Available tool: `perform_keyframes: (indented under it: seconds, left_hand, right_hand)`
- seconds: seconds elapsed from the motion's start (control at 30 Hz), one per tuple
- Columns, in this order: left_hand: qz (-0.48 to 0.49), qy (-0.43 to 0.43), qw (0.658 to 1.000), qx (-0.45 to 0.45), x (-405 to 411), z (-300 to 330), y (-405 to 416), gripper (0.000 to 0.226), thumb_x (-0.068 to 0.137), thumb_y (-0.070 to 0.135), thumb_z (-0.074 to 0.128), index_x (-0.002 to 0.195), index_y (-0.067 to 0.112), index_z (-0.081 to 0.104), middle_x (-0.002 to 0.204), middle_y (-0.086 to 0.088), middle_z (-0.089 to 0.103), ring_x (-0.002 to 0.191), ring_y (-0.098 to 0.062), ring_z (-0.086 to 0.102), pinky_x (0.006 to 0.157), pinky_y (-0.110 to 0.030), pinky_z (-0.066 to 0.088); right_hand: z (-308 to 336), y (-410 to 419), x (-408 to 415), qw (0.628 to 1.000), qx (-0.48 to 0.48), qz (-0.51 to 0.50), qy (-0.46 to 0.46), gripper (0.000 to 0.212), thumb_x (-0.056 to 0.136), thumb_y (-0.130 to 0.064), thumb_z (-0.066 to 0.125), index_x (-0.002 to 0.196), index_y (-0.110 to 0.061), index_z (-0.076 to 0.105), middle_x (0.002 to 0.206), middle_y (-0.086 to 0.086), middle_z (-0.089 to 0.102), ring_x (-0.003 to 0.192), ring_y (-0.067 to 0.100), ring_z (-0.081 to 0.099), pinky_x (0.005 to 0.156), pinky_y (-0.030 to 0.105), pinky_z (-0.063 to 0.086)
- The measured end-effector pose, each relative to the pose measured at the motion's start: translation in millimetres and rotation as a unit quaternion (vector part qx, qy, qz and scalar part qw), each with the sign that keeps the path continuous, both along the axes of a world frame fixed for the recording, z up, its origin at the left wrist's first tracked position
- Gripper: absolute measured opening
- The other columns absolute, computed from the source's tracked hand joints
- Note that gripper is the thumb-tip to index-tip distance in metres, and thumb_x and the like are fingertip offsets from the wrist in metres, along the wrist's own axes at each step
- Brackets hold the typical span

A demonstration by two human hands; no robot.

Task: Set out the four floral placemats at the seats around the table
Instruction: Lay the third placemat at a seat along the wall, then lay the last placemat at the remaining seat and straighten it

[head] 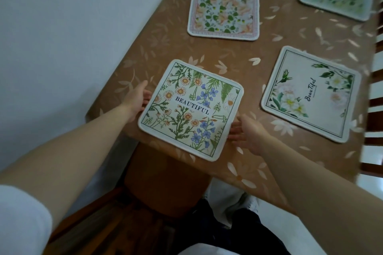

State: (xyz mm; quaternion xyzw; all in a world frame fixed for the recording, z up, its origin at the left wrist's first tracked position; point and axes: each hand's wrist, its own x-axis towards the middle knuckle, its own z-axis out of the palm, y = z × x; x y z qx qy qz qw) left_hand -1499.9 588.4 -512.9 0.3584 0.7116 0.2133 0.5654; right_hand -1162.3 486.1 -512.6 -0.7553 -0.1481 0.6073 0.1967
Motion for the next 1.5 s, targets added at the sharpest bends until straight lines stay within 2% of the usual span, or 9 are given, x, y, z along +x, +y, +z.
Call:
perform_keyframes:
  seconds: [0.23, 0.37, 0.57, 0.67, 0.73, 0.87, 1.1, 1.23, 1.5]
  left_hand:
    - [0.002, -0.025, 1.000, 0.016, -2, -6, -10, 0.059, 0.098, 0.059, 0.036, 0.103, 0.010, 0.068, 0.102, -0.008, 0.072, 0.096, -0.021, 0.065, 0.072, -0.034, 0.044]
    - [-0.005, -0.024, 1.000, 0.003, -3, -8, -13, 0.061, 0.095, 0.064, 0.038, 0.106, 0.013, 0.070, 0.103, -0.006, 0.074, 0.098, -0.021, 0.067, 0.070, -0.033, 0.045]
    - [-0.008, 0.023, 1.000, -0.002, 12, 3, -6, 0.070, 0.090, 0.071, 0.033, 0.101, 0.014, 0.072, 0.080, -0.003, 0.079, 0.071, -0.018, 0.076, 0.066, -0.037, 0.051]
    - [0.005, 0.013, 1.000, 0.006, 44, 27, 4, 0.065, 0.089, 0.072, 0.034, 0.102, 0.019, 0.068, 0.099, -0.009, 0.075, 0.089, -0.024, 0.070, 0.071, -0.037, 0.050]
    - [0.002, -0.004, 0.999, 0.032, 74, 45, 12, 0.063, 0.091, 0.068, 0.034, 0.105, 0.017, 0.067, 0.111, -0.007, 0.066, 0.102, -0.022, 0.061, 0.082, -0.040, 0.045]
    - [-0.008, -0.064, 0.996, 0.062, 151, 80, 20, 0.060, 0.099, 0.059, 0.036, 0.112, 0.009, 0.066, 0.112, -0.008, 0.064, 0.105, -0.024, 0.057, 0.093, -0.043, 0.044]
    - [-0.045, -0.173, 0.983, 0.046, 321, 124, -29, 0.050, 0.102, 0.053, 0.038, 0.104, 0.011, 0.066, 0.100, -0.007, 0.067, 0.092, -0.023, 0.062, 0.084, -0.041, 0.047]
    - [-0.058, -0.238, 0.968, 0.058, 425, 159, -63, 0.046, 0.102, 0.051, 0.038, 0.097, 0.012, 0.063, 0.092, -0.006, 0.066, 0.083, -0.021, 0.062, 0.073, -0.036, 0.046]
    - [-0.068, -0.308, 0.942, 0.116, 653, 234, -153, 0.042, 0.098, 0.048, 0.045, 0.109, 0.013, 0.066, 0.105, -0.009, 0.070, 0.096, -0.024, 0.065, 0.085, -0.039, 0.050]
  right_hand:
    - [6, 1, -2, 0.999, 0.021, -0.030, 0.009, 0.040, 0.102, -0.041, 0.049, 0.094, -0.008, 0.071, 0.061, 0.002, 0.076, 0.074, 0.027, 0.071, 0.065, 0.038, 0.053]
    - [10, -1, -4, 0.998, 0.019, -0.045, 0.035, 0.039, 0.103, -0.042, 0.048, 0.090, -0.010, 0.067, 0.063, 0.001, 0.073, 0.070, 0.024, 0.066, 0.063, 0.037, 0.049]
    - [30, -5, 6, 0.996, 0.027, -0.066, 0.055, 0.035, 0.104, -0.038, 0.047, 0.100, -0.007, 0.063, 0.071, 0.004, 0.064, 0.056, 0.020, 0.058, 0.051, 0.030, 0.046]
    - [55, 5, 25, 0.993, 0.054, -0.089, 0.062, 0.037, 0.105, -0.043, 0.049, 0.119, -0.012, 0.063, 0.103, 0.005, 0.068, 0.082, 0.027, 0.064, 0.064, 0.037, 0.053]
    - [74, 12, 43, 0.989, 0.079, -0.104, 0.063, 0.042, 0.106, -0.047, 0.047, 0.127, -0.014, 0.061, 0.115, 0.007, 0.067, 0.096, 0.028, 0.067, 0.073, 0.041, 0.054]
    - [113, 13, 92, 0.974, 0.129, -0.169, 0.077, 0.038, 0.106, -0.045, 0.046, 0.121, -0.015, 0.065, 0.111, 0.007, 0.068, 0.091, 0.027, 0.066, 0.072, 0.039, 0.054]
    - [170, -47, 206, 0.914, 0.254, -0.299, 0.107, 0.041, 0.106, -0.046, 0.049, 0.129, -0.016, 0.065, 0.123, 0.009, 0.073, 0.109, 0.031, 0.073, 0.091, 0.045, 0.059]
    - [207, -101, 297, 0.861, 0.321, -0.383, 0.094, 0.038, 0.104, -0.047, 0.053, 0.125, -0.017, 0.066, 0.121, 0.009, 0.076, 0.105, 0.029, 0.076, 0.094, 0.047, 0.060]
    - [266, -228, 501, 0.820, 0.399, -0.405, 0.067, 0.038, 0.104, -0.047, 0.050, 0.129, -0.022, 0.066, 0.120, 0.005, 0.077, 0.104, 0.028, 0.077, 0.088, 0.043, 0.060]
